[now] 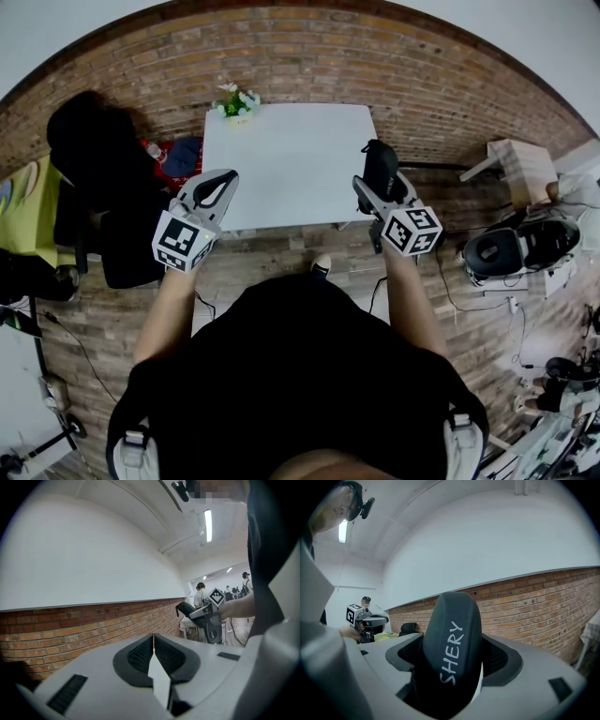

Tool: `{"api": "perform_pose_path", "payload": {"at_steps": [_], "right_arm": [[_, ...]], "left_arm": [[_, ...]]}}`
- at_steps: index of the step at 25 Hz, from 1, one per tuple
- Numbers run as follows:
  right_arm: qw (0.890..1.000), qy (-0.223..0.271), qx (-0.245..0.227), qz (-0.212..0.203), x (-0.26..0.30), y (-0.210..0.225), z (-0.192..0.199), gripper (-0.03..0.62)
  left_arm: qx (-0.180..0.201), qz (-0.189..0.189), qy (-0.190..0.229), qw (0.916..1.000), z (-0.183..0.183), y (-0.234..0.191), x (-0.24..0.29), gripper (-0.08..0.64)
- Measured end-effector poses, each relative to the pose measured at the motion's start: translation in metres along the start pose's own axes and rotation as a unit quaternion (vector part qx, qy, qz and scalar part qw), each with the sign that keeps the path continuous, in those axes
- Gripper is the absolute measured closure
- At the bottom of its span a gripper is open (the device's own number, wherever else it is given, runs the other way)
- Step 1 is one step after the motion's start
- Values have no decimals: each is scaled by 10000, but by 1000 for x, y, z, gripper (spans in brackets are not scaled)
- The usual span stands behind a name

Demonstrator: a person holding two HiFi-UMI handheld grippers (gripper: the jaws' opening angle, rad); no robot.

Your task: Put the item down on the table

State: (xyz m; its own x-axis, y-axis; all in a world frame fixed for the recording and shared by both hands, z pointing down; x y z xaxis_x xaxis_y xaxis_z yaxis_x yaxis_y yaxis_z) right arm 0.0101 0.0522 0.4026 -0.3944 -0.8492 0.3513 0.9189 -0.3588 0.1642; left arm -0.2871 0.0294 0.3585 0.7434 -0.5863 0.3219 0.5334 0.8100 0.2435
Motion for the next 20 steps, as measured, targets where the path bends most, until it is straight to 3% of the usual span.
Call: {"api": "perform_pose_path", "payload": {"at_steps": [11, 20], "right_arm": [[9999, -128, 1, -85, 21, 33, -3, 213], [9996, -204, 52, -185, 33, 61, 0, 213]], "left_arm": [[253, -65, -367, 9990, 1, 1, 38, 543], [220, -111, -511, 9984, 0, 4, 66, 543]]}}
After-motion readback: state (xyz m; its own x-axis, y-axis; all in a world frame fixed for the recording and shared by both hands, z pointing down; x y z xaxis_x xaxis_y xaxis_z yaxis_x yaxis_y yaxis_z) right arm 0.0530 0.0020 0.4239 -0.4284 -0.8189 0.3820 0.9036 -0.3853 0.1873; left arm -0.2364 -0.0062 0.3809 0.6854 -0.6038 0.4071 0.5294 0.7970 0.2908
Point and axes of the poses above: the fingertips, and each gripper's own axes: x forward along the fingers, y to its right, z out of its underside, the point moved 2 cm from there along -x, backward along the fingers, and after that the axes turned 12 degrees about -y, right-handed, at the moved point
